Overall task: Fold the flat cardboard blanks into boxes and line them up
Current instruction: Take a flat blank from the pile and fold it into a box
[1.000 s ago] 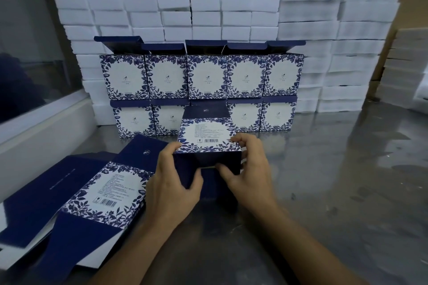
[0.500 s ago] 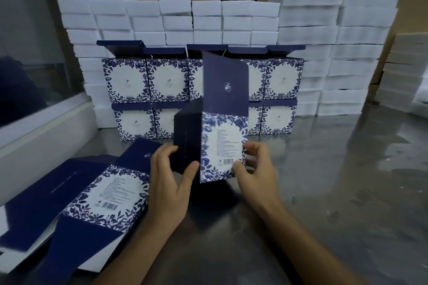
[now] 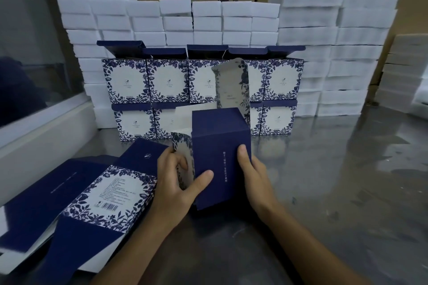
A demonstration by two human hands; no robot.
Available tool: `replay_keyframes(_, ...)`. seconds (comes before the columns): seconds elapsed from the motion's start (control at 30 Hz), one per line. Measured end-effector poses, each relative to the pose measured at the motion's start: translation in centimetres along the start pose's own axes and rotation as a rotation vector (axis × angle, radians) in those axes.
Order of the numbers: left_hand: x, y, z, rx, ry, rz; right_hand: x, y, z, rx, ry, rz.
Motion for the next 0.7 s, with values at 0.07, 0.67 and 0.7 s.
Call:
replay_keyframes(0.07, -0.1, -0.6, -0.4, 0.062, -0.053, 0.037, 0.0, -0.2, 1.1, -0.002, 0.082, 0.000)
replay_keyframes(0.67, 0.3, 4.7, -1.3, -0.721, -0.013, -0.316, 0.2, 1.1, 4.4, 0.016, 0.295, -0.074)
replay_keyframes(0.7, 0.4, 4.6, -1.2, -0.723, -0.014, -0.321, 0.2, 1.2, 4.3, 0.032, 0.282, -0.085)
Point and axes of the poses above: each hand's wrist, its own x-axis away from the middle knuckle, its own z-axis out of the back of the hand, y = z × x, the point moved 10 cm from there along -x, towards the middle knuckle, and after that the axes turned 14 degrees about -y, right-handed, at the moved point
